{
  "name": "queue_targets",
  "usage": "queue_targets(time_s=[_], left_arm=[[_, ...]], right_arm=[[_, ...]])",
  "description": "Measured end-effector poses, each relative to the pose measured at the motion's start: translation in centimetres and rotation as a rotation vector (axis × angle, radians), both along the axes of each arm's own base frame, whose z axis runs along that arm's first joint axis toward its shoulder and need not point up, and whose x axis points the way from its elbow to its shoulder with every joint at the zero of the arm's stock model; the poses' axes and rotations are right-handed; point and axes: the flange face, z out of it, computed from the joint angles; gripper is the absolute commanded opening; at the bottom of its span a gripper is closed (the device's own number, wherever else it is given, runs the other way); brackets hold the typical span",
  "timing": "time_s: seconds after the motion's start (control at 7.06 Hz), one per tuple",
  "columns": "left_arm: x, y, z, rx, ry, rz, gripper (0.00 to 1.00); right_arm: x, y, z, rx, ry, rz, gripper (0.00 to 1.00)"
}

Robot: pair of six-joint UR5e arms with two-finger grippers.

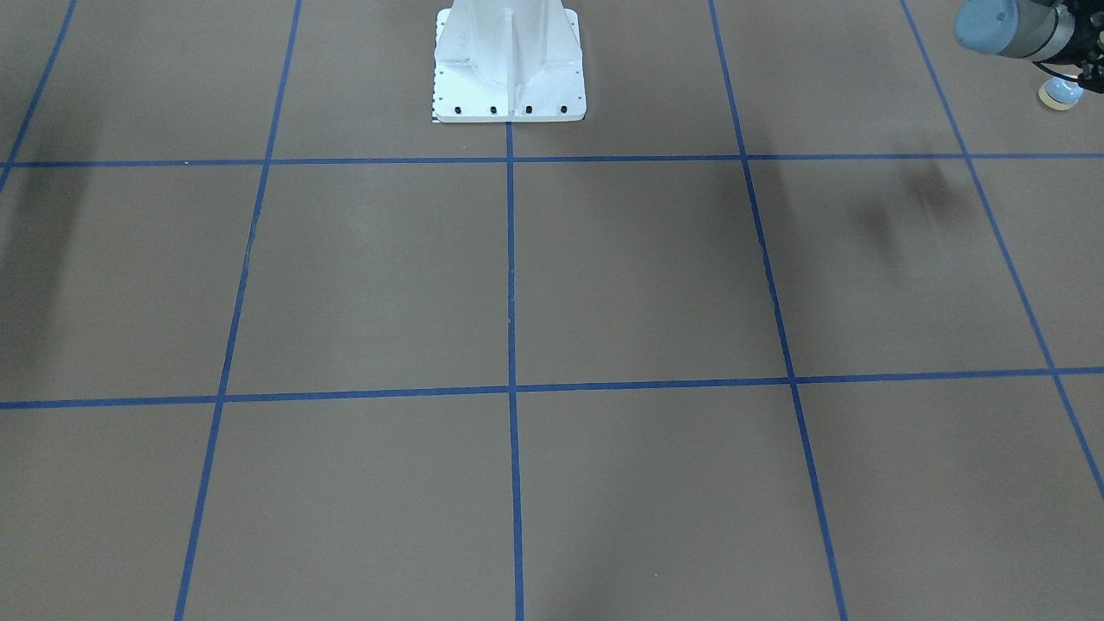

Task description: Place and press bell with both arms

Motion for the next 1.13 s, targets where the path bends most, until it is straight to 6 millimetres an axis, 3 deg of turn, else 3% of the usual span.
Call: queue_targets(time_s=[0.42,1.13], left_arm=[[1.1,1.0,3.3,0.048,0.028,-0.018,1.00],[6.4,4.7,6.4,0.059,0.093,-0.053,1.00]], right_arm=[[-0.1,-0.1,-0.1,0.002,-0.001,-0.001,1.00],[0.0,-0.9,-0.6,0.019,0.008,-0.005,1.00]])
